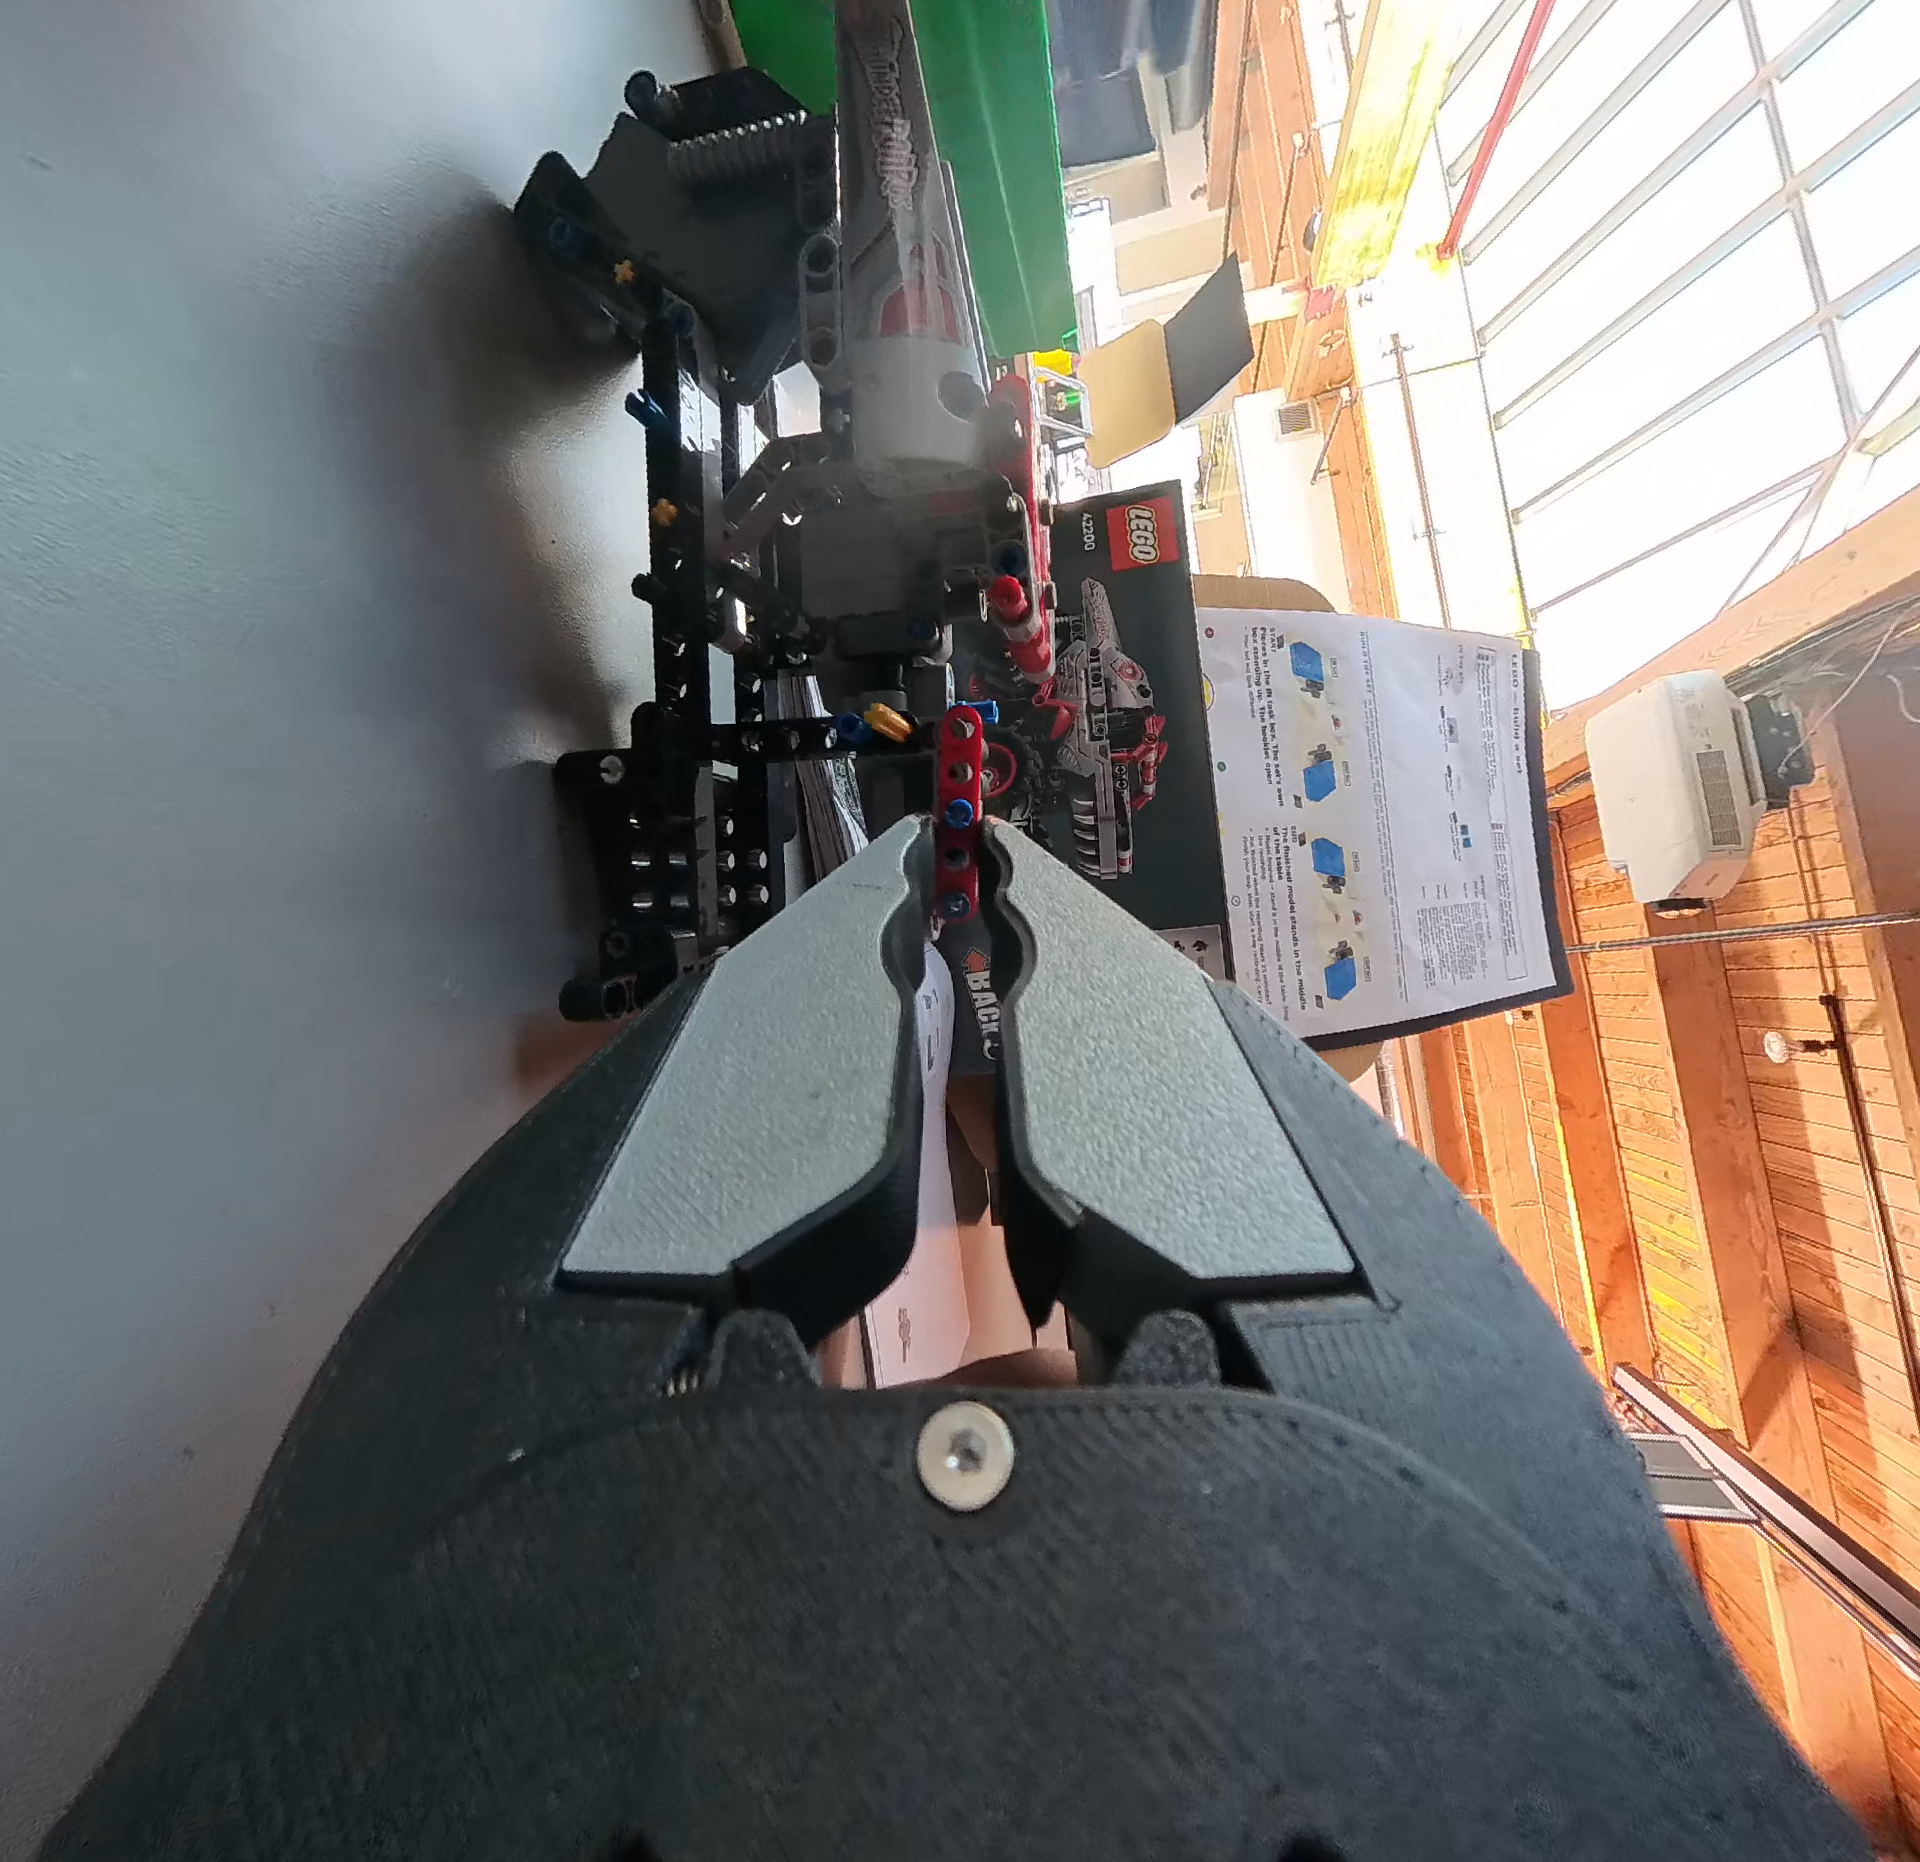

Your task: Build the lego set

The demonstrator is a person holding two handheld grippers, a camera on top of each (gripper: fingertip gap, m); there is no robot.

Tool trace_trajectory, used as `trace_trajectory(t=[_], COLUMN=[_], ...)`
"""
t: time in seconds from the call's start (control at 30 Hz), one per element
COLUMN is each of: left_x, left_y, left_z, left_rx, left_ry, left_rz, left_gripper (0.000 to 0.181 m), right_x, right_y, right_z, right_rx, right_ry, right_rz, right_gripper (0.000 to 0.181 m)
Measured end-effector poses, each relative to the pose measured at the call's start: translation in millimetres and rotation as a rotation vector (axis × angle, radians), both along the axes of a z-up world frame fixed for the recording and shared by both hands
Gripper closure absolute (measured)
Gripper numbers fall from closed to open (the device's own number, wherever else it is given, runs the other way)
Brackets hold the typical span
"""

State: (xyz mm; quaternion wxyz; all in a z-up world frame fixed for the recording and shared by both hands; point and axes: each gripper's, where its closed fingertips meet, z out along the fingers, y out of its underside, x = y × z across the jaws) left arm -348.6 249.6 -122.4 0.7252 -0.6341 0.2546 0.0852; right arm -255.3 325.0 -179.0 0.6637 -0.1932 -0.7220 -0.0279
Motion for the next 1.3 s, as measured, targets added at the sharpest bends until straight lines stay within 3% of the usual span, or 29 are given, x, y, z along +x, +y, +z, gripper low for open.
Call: trace_trajectory(t=[0.07,0.2,0.33,0.63,1.0,1.3], left_x=[11,34,72,85,91,97], left_y=[3,29,43,81,83,83], left_z=[15,24,13,-29,-60,-67], left_rx=[-0.042,-0.31,-0.634,-1.033,-1.179,-1.245], left_ry=[-0.044,0.032,0.039,0.148,0.376,0.442], left_rz=[-0.081,-0.191,-0.418,-0.509,-0.431,-0.429], left_gripper=[0.167,0.157,0.141,0.14,0.135,0.137], right_x=[0,-2,-2,-3,-4,-6], right_y=[1,1,1,0,2,3], right_z=[-2,-2,-3,-3,-3,-3], right_rx=[0.01,0.033,0.066,0.144,0.124,0.114], right_ry=[-0.006,-0.002,-0.002,0.004,0.003,0.008], right_rz=[-0.007,-0.014,-0.022,-0.037,-0.047,-0.052], right_gripper=[0.176,0.177,0.176,0.178,0.177,0.177])
